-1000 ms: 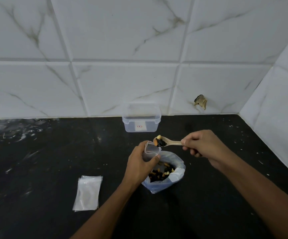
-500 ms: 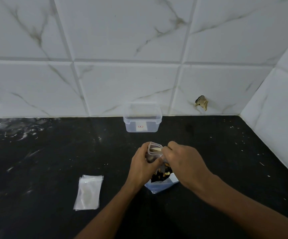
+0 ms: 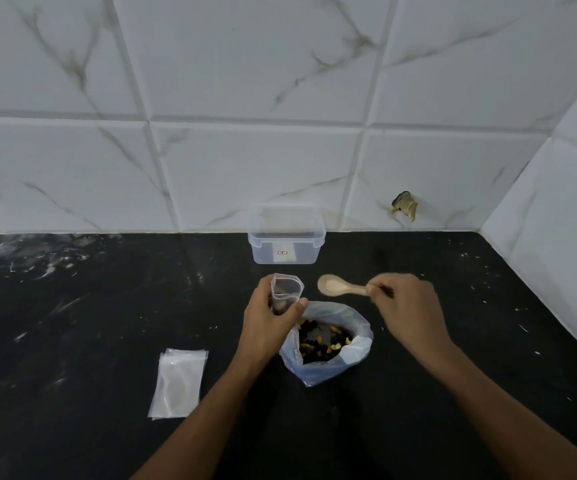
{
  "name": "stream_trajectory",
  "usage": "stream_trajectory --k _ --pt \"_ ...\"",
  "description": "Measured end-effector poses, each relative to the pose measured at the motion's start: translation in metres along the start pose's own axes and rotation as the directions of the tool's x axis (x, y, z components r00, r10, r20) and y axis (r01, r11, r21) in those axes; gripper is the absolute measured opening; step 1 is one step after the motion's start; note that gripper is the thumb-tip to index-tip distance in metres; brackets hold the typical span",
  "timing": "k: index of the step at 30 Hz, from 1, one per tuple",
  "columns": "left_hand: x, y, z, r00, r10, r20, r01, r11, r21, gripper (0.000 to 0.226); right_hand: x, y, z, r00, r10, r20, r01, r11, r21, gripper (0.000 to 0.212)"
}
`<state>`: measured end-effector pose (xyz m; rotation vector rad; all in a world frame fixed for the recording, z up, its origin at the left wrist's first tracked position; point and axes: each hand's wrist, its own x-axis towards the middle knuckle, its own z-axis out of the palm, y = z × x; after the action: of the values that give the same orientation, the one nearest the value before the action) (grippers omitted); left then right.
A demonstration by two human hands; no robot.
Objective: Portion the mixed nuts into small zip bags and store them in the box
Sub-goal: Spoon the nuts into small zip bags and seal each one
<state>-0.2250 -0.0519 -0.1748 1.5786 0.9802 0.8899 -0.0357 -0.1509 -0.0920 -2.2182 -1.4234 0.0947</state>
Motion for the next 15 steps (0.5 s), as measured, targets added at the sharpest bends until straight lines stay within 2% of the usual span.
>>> stream_trajectory --k 4,7,11,13,15 --pt "-0.004 0.002 -0.001 1.0 0.0 0.0 0.0 1.0 -0.001 0.039 -0.012 0.02 0.042 0.97 0.17 0.176 -0.163 0.985 -0.054 0.015" --pt "-0.006 0.003 0.003 1.0 0.007 -0.001 -0.007 1.0 -0.009 0.038 -0.021 0.025 0.068 0.955 0.226 0.19 -0.213 0.973 -0.087 0.017" --pt "-0.008 0.002 0.007 1.0 0.018 0.01 -0.017 1.0 -0.009 0.042 -0.028 0.028 0.087 0.972 0.18 0.154 -0.141 0.963 -0.231 0.018" --pt "-0.008 0.002 0.008 1.0 0.015 0.018 -0.015 1.0 -0.002 0.043 -0.03 0.03 0.087 0.98 0.115 0.159 -0.058 0.943 -0.327 0.02" --pt "-0.008 0.002 0.009 1.0 0.008 0.022 -0.008 1.0 0.0 0.042 -0.03 0.028 0.083 0.99 0.038 0.135 0.01 0.941 -0.337 0.021"
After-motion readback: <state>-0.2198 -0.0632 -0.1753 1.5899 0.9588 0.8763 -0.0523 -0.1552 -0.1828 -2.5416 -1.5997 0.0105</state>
